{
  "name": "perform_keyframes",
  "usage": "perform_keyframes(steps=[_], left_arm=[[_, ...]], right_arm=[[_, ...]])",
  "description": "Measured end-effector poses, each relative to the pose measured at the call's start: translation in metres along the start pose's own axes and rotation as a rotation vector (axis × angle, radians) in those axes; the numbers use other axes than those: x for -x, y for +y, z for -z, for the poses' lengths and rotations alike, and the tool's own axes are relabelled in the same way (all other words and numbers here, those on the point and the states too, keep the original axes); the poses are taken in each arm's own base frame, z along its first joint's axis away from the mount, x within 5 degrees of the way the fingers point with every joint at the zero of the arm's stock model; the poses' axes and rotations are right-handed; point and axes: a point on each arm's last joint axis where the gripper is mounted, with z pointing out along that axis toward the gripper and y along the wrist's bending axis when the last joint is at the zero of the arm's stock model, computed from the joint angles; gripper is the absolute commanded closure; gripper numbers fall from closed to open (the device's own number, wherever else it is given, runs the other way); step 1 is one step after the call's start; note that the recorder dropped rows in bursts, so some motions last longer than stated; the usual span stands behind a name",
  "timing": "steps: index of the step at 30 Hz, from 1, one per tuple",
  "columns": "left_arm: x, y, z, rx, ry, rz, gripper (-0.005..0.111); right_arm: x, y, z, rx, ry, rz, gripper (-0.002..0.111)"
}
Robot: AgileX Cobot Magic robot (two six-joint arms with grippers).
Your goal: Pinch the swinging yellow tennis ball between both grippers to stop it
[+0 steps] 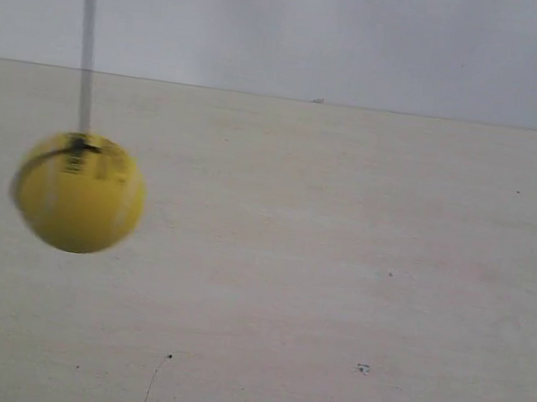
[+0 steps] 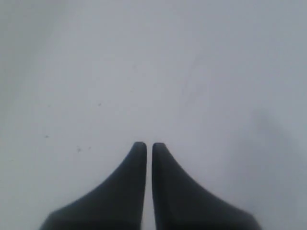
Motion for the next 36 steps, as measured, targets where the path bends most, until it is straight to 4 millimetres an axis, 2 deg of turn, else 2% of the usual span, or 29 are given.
perform_keyframes(steps=[5,10,14,18,24,26,28,36], left_arm=[[0.015,-0.015,-0.010,-0.098,0.000,0.126,0.102],[0.030,-0.043,-0.041,-0.276,0.174,0.039,0.102],[0.022,-0.056,-0.068,-0.419,0.382,0.032,0.102],[-0.005,-0.053,-0.083,-0.497,0.576,0.047,0.102],[-0.051,-0.038,-0.095,-0.574,0.802,0.100,0.102],[-0.066,-0.038,-0.094,-0.688,0.828,0.134,0.102],[-0.080,-0.033,-0.090,-0.727,0.857,0.151,0.102],[-0.112,-0.019,-0.072,-0.755,0.895,0.100,0.102]], right_arm=[[0.015,0.015,-0.007,0.078,0.008,-0.014,0.108],[0.038,0.037,-0.025,0.184,0.044,0.027,0.108],[0.039,0.047,-0.046,0.234,0.167,0.051,0.108],[0.023,0.051,-0.065,0.288,0.344,0.076,0.108],[-0.016,0.048,-0.084,0.393,0.593,0.044,0.108],[-0.032,0.050,-0.086,0.477,0.681,0.036,0.108],[-0.045,0.050,-0.087,0.548,0.762,0.018,0.108],[-0.086,0.048,-0.091,0.766,0.917,-0.145,0.108]])
